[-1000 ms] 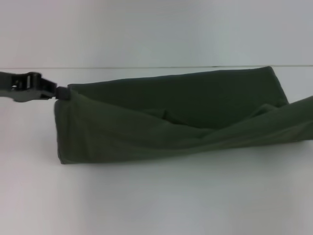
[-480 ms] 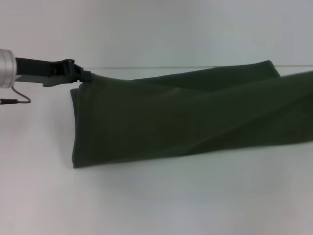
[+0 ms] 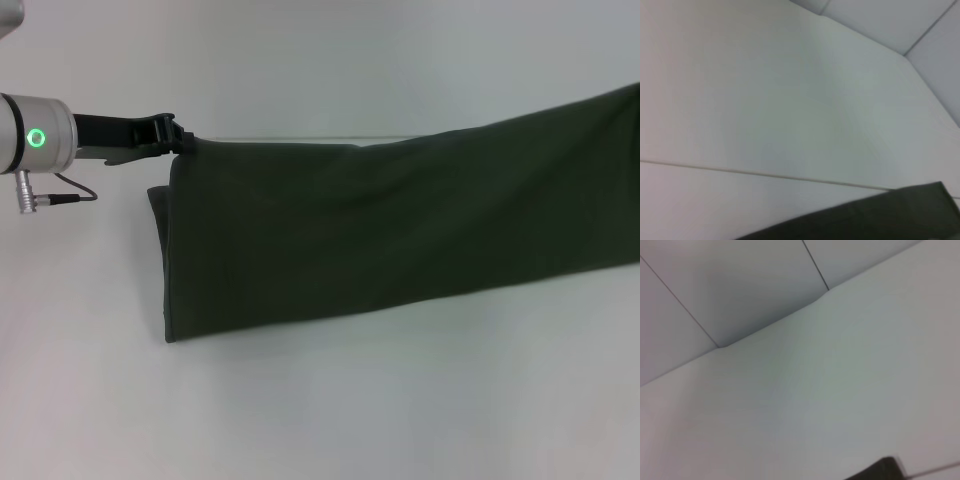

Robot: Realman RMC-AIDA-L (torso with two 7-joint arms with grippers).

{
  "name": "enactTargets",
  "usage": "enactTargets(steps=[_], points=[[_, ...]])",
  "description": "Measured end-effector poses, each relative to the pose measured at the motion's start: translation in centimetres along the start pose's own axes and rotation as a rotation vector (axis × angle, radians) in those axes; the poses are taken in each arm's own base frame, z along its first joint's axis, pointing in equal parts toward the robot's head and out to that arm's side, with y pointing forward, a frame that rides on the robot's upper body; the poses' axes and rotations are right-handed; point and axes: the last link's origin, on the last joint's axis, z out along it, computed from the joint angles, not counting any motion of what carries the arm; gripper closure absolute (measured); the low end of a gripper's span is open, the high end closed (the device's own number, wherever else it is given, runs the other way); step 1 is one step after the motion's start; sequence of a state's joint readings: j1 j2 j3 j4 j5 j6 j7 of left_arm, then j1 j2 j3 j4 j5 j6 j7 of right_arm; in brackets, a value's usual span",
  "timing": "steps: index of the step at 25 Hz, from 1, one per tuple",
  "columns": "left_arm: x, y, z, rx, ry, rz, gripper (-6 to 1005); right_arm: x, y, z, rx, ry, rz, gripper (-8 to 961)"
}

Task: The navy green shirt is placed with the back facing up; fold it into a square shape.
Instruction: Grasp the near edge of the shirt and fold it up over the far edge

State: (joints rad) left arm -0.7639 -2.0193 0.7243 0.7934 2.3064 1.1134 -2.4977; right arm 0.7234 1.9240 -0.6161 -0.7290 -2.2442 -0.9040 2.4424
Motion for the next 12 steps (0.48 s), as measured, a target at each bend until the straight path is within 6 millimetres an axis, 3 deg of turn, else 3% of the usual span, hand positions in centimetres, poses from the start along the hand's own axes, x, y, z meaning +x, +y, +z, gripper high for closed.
enactTargets(steps=[6, 12], points=[[-0.4, -0.5, 0.4, 0.051, 0.009, -0.007, 1001, -0.5, 2.2, 1.9, 0.007, -0.001, -0.078, 888], [0.0, -1.0, 0.2, 0.085, 0.06, -0.011, 1001, -1.3, 3.2, 2.4, 0.008, -0.034, -0.103, 877]])
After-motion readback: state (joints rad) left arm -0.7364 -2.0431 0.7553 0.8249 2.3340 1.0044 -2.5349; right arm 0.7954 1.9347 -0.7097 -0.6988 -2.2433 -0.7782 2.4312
